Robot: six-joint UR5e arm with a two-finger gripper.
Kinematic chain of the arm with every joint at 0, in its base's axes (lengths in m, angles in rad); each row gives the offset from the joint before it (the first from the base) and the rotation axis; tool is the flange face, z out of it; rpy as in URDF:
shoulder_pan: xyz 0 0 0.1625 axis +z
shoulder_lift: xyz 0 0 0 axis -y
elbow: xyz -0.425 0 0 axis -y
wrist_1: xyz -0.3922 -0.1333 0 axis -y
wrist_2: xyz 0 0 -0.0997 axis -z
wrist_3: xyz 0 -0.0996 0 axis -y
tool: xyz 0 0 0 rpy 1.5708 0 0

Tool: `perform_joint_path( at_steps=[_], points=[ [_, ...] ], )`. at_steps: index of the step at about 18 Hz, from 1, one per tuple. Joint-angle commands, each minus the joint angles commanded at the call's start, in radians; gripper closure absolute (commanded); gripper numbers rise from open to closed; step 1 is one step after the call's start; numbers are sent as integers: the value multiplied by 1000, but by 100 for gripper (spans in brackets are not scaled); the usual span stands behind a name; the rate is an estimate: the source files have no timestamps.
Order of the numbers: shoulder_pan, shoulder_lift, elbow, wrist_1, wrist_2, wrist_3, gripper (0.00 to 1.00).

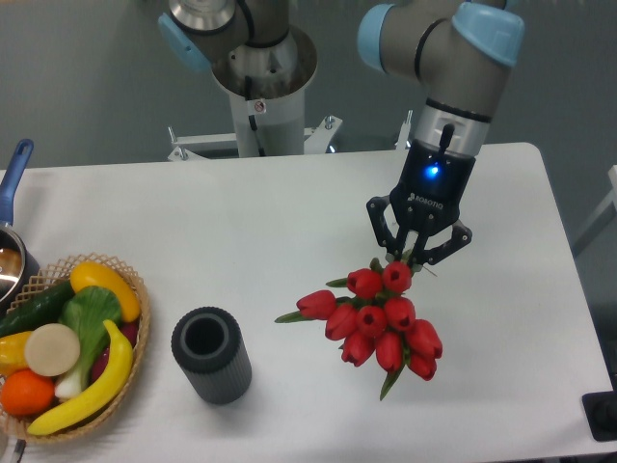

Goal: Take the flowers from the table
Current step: 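Lift the gripped tulip bunch up off the table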

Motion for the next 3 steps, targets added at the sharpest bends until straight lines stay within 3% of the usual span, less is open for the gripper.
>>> perform_joint_path(
  at_steps=[3],
  points=[
    [12, 2, 0, 0, -24, -2, 86]
  ],
)
